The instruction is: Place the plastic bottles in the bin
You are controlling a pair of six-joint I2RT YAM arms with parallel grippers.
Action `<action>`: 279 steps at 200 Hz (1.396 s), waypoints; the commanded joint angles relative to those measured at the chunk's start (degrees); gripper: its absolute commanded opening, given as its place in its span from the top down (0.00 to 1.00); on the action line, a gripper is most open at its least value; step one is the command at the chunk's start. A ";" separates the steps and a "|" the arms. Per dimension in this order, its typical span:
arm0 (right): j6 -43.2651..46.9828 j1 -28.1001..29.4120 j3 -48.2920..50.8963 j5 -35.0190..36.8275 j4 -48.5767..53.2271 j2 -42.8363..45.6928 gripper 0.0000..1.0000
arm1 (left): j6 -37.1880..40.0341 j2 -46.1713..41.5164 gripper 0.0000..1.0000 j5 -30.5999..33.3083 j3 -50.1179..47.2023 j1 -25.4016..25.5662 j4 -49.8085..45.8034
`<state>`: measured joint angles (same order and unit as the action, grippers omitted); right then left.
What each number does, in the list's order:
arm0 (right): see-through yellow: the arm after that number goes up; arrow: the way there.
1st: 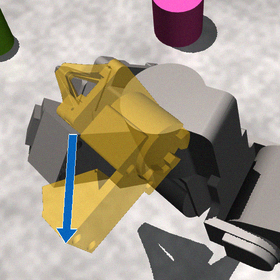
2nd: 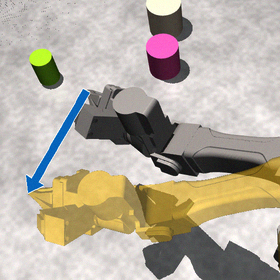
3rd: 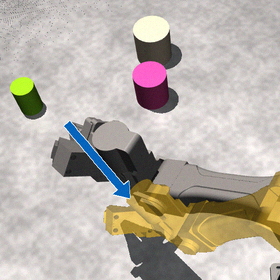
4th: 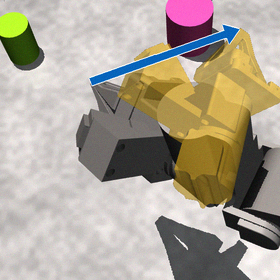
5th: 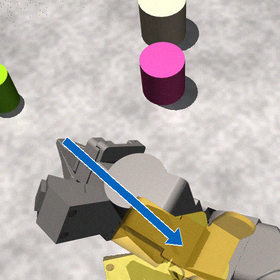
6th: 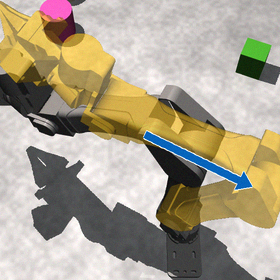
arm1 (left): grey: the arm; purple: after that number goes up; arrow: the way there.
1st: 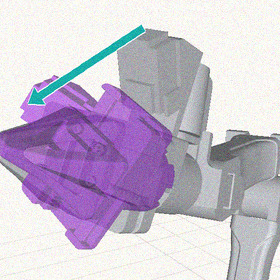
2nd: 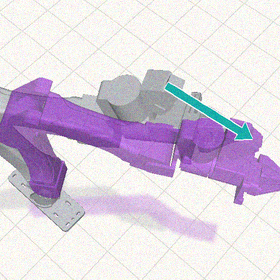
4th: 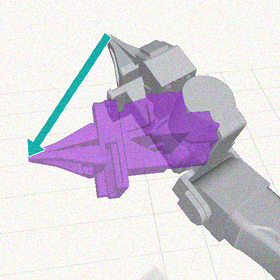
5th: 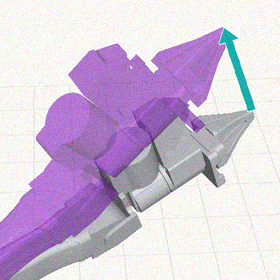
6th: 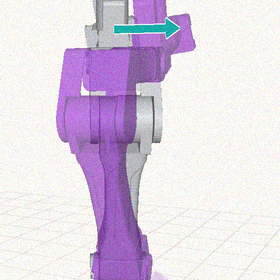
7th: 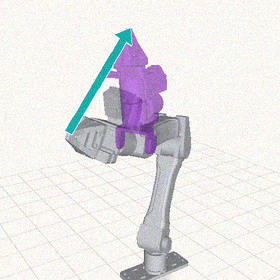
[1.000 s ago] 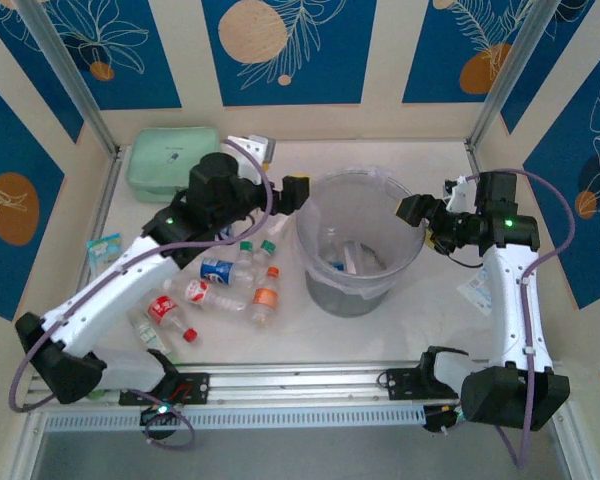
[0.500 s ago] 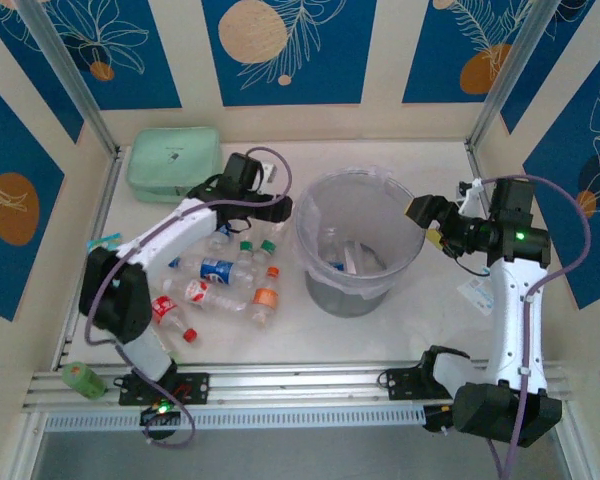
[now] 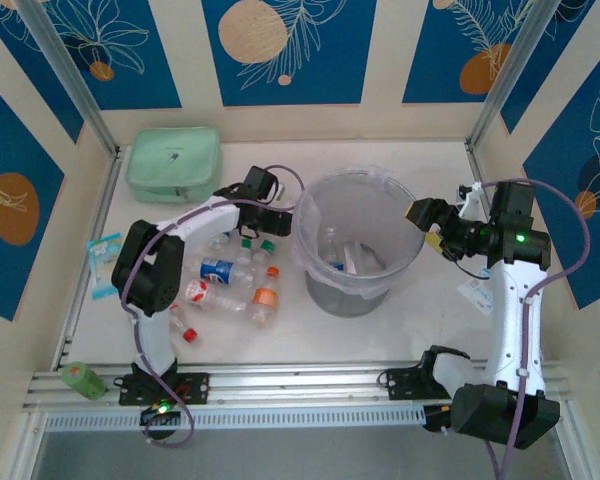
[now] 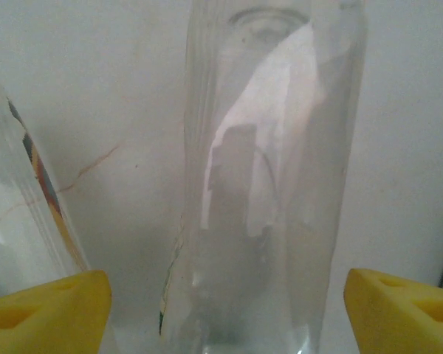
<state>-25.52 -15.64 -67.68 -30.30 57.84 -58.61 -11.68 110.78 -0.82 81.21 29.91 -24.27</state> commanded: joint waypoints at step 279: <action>1.08 -0.25 1.23 -3.01 0.95 0.87 0.08 | -5.68 -6.61 0.17 4.35 0.17 1.05 -0.15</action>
<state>-25.50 -15.64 -66.61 -31.99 57.06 -58.65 -15.46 100.82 2.63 82.11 29.95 -24.60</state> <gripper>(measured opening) 0.911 0.805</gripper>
